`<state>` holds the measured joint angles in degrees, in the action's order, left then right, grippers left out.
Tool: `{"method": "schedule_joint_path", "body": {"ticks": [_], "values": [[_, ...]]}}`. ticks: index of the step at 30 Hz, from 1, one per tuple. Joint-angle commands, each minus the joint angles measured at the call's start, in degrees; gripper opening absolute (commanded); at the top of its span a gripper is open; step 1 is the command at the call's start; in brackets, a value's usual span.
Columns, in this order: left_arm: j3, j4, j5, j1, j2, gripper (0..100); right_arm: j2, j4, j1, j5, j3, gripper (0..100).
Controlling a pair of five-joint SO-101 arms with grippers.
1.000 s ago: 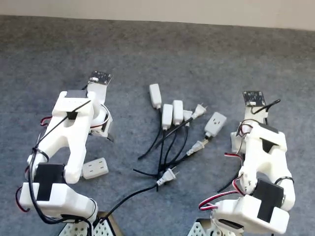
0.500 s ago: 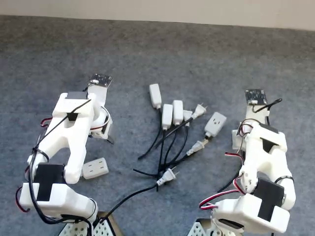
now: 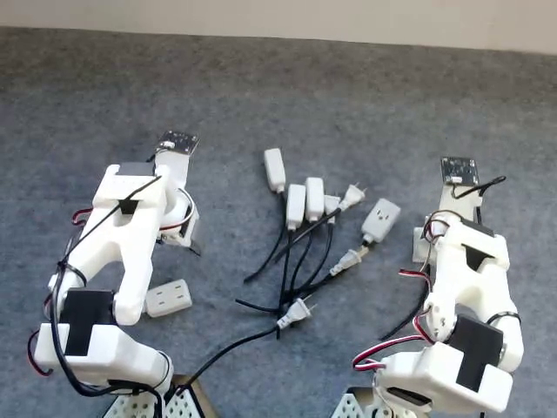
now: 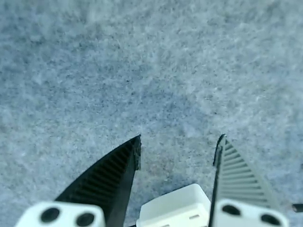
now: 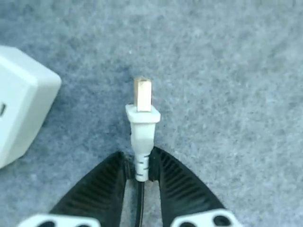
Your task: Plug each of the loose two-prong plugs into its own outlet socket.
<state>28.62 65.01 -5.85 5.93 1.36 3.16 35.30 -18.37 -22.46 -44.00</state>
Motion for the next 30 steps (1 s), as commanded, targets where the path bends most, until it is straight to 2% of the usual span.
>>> {"method": "schedule_joint_path", "body": {"ticks": [1, 5, 9, 16, 19, 21, 25, 30], "values": [[-0.57, -0.44, 0.26, 0.04, -2.33, 26, 1.45, -0.92, 2.86, 0.26, 0.75, 1.1], [-0.57, -0.44, 0.26, 0.04, -2.07, 26, 2.07, -0.13, 4.88, 0.26, 1.01, 1.1], [-0.31, -2.9, 0.26, 0.04, -1.8, 26, 3.82, 9.19, 9.54, 0.62, 7.96, 1.1], [-3.03, -2.9, 0.0, 1.19, -4.0, 26, 14.46, 28.0, 26.07, 5.01, 26.24, 0.6], [-5.32, -2.9, -1.85, 2.42, -7.69, 30, 18.95, 32.66, 34.15, 5.1, 30.9, 0.6], [-7.96, -2.55, -2.55, 2.59, -10.95, 33, 21.58, 33.45, 38.46, 5.1, 30.37, 0.6], [-15.69, 5.1, -8.18, 2.86, -18.51, 34, 27.38, 31.43, 43.91, 5.1, 25.19, 0.6], [-24.13, 13.01, -12.04, 5.49, -25.19, 34, 39.25, 19.47, 48.84, 7.12, 8.13, 0.6]]}}
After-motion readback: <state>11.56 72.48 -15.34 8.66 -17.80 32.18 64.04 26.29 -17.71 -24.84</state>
